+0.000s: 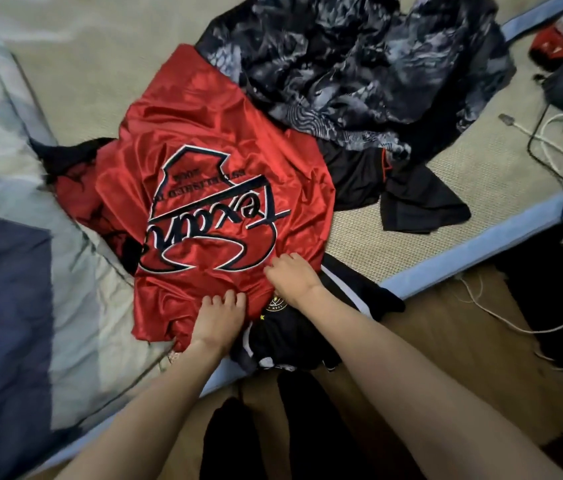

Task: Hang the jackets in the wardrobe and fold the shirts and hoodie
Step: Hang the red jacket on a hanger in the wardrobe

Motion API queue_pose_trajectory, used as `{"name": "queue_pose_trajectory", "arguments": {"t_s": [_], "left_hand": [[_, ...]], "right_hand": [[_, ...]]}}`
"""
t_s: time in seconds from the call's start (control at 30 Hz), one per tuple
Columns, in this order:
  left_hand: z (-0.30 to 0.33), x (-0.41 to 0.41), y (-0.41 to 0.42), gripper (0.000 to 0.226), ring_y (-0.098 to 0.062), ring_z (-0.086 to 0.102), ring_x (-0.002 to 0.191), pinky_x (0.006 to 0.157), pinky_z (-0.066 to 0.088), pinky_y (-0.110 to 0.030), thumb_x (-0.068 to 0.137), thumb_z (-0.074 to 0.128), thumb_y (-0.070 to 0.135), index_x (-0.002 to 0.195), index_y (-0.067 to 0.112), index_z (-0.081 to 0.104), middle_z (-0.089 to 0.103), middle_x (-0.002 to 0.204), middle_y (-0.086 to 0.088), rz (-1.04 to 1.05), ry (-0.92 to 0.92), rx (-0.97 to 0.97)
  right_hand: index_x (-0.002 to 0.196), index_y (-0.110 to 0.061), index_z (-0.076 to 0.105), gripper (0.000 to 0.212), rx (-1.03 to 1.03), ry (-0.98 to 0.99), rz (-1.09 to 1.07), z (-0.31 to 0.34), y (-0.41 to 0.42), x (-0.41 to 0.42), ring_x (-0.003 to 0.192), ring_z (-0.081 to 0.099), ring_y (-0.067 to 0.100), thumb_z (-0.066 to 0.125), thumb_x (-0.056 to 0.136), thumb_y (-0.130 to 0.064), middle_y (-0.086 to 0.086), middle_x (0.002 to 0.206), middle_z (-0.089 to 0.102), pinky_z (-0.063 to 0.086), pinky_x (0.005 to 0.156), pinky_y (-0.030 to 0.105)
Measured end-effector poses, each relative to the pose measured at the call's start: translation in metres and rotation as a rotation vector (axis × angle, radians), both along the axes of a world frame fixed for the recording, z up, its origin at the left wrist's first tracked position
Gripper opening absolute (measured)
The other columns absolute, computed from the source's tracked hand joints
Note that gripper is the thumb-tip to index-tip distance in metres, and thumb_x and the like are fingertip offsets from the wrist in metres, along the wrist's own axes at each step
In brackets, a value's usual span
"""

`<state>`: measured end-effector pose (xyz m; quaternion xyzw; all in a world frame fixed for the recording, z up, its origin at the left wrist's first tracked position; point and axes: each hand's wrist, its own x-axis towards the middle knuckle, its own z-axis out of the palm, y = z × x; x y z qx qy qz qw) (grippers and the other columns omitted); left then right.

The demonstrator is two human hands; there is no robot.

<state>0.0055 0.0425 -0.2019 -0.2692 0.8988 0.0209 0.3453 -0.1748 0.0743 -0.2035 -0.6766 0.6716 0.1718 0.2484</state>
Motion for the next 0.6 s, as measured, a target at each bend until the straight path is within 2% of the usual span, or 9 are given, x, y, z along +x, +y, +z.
{"name": "queue_pose_trajectory", "arguments": {"t_s": [0.07, 0.13, 0.17, 0.23, 0.3, 0.4, 0.47, 0.53, 0.6], "left_hand": [[0.003, 0.009, -0.016, 0.028, -0.031, 0.065, 0.111, 0.091, 0.044, -0.04, 0.099, 0.042, 0.02, 0.126, 0.018, 0.049, 0.062, 0.124, -0.006, 0.049, 0.009, 0.109], [0.016, 0.014, -0.041, 0.027, -0.032, 0.065, 0.111, 0.089, 0.045, -0.039, 0.095, 0.048, 0.029, 0.117, 0.016, 0.056, 0.066, 0.12, -0.009, 0.24, 0.101, 0.293], [0.026, 0.013, -0.057, 0.029, -0.031, 0.066, 0.106, 0.086, 0.047, -0.037, 0.093, 0.05, 0.034, 0.111, 0.014, 0.061, 0.069, 0.114, -0.011, 0.354, 0.175, 0.407], [0.06, 0.003, -0.093, 0.024, -0.021, 0.065, 0.08, 0.072, 0.043, -0.031, 0.096, 0.055, 0.032, 0.095, 0.011, 0.068, 0.069, 0.087, -0.004, 0.576, 0.323, 0.605], [0.109, -0.02, -0.128, 0.023, -0.016, 0.054, 0.064, 0.064, 0.037, -0.03, 0.099, 0.059, 0.023, 0.089, 0.006, 0.071, 0.062, 0.072, -0.001, 0.694, 0.458, 0.719], [0.2, -0.059, -0.171, 0.021, -0.02, 0.062, 0.077, 0.075, 0.05, -0.038, 0.099, 0.063, 0.025, 0.097, 0.009, 0.077, 0.078, 0.091, -0.007, 0.675, 0.629, 0.756], [0.267, -0.088, -0.19, 0.024, -0.018, 0.066, 0.081, 0.084, 0.056, -0.043, 0.098, 0.063, 0.034, 0.096, 0.016, 0.078, 0.078, 0.099, -0.01, 0.579, 0.714, 0.733], [0.333, -0.116, -0.203, 0.024, -0.015, 0.067, 0.076, 0.078, 0.059, -0.038, 0.099, 0.061, 0.035, 0.091, 0.021, 0.079, 0.079, 0.094, -0.007, 0.504, 0.798, 0.755], [0.4, -0.144, -0.204, 0.024, -0.011, 0.067, 0.072, 0.067, 0.056, -0.025, 0.1, 0.059, 0.03, 0.09, 0.018, 0.077, 0.077, 0.09, -0.002, 0.415, 0.866, 0.774]], "right_hand": [[0.116, -0.014, 0.069, 0.024, 0.052, -0.076, -0.065, 0.007, -0.005, -0.008, 0.115, 0.064, 0.03, 0.066, 0.094, -0.024, 0.009, 0.121, 0.069, 0.046, 0.094, 0.038], [0.102, -0.011, 0.071, 0.023, 0.111, -0.253, -0.267, 0.02, -0.008, -0.019, 0.105, 0.067, 0.032, 0.072, 0.091, -0.031, 0.012, 0.11, 0.072, 0.05, 0.086, 0.038], [0.092, -0.011, 0.069, 0.023, 0.112, -0.342, -0.369, 0.029, -0.011, -0.025, 0.099, 0.066, 0.032, 0.073, 0.09, -0.033, 0.012, 0.102, 0.072, 0.049, 0.083, 0.037], [0.075, -0.017, 0.06, 0.028, 0.042, -0.482, -0.54, 0.061, -0.02, -0.041, 0.088, 0.062, 0.028, 0.071, 0.093, -0.035, 0.006, 0.086, 0.066, 0.043, 0.076, 0.034], [0.072, -0.022, 0.053, 0.032, -0.073, -0.541, -0.663, 0.11, -0.031, -0.056, 0.086, 0.058, 0.022, 0.066, 0.097, -0.038, 0.001, 0.084, 0.061, 0.036, 0.073, 0.031], [0.083, -0.022, 0.06, 0.036, -0.276, -0.541, -0.756, 0.206, -0.045, -0.077, 0.087, 0.062, 0.019, 0.064, 0.092, -0.057, -0.002, 0.091, 0.067, 0.039, 0.07, 0.033], [0.093, -0.022, 0.061, 0.057, -0.402, -0.504, -0.786, 0.278, -0.049, -0.089, 0.085, 0.064, 0.016, 0.068, 0.076, -0.076, -0.004, 0.092, 0.068, 0.047, 0.071, 0.032], [0.095, -0.025, 0.058, 0.07, -0.526, -0.378, -0.751, 0.346, -0.048, -0.102, 0.083, 0.064, 0.015, 0.067, 0.063, -0.086, -0.006, 0.09, 0.066, 0.052, 0.072, 0.035], [0.094, -0.025, 0.058, 0.07, -0.672, -0.225, -0.733, 0.409, -0.04, -0.115, 0.083, 0.065, 0.02, 0.065, 0.063, -0.087, -0.005, 0.089, 0.067, 0.053, 0.072, 0.039]]}}
